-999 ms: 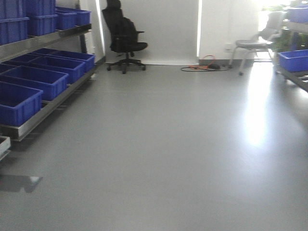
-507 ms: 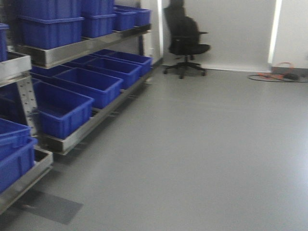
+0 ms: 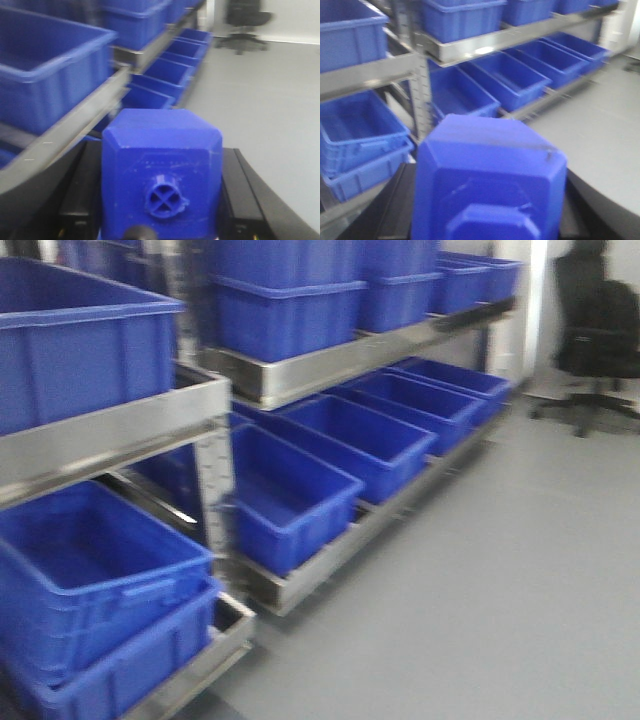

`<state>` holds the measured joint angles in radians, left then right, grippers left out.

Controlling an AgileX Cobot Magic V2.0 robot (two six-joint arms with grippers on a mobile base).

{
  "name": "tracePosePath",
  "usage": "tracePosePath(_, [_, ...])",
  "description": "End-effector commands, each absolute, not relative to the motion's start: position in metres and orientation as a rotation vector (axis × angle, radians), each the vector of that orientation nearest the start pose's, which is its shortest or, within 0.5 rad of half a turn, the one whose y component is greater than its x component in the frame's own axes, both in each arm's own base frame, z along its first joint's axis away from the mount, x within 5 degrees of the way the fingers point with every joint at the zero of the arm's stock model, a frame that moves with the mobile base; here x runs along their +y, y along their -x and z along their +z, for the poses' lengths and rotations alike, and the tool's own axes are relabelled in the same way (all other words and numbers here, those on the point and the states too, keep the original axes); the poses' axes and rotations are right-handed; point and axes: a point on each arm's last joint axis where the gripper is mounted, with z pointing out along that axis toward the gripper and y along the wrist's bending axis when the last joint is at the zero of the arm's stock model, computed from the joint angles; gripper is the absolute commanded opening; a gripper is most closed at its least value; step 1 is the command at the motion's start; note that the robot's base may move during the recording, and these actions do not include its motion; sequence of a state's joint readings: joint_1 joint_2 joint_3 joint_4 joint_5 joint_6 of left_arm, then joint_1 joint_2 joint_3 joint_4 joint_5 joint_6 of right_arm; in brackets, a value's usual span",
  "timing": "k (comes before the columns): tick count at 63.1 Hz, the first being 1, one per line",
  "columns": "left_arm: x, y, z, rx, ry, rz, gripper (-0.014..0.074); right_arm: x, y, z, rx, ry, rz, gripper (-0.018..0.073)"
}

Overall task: Pick and sort blue part to right shelf
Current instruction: 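Drive the base up to the shelf of blue bins holding both parts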

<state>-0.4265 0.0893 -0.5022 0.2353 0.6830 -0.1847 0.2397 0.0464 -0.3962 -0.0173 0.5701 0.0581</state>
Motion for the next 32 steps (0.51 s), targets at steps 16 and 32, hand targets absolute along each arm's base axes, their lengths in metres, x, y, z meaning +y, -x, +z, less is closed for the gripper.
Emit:
tracePosePath(16, [0.0026, -0.0236, 0.3269, 1.621, -0.265, -0.209, 0.0312, 0.0056, -0.0273, 0.3047, 1.591, 0.162, 0.195, 0.023])
tracePosePath(32, [0.0026, -0.0236, 0.3269, 1.621, -0.265, -0.209, 0.0312, 0.0056, -0.0273, 0.3047, 1.591, 0.162, 0.195, 0.023])
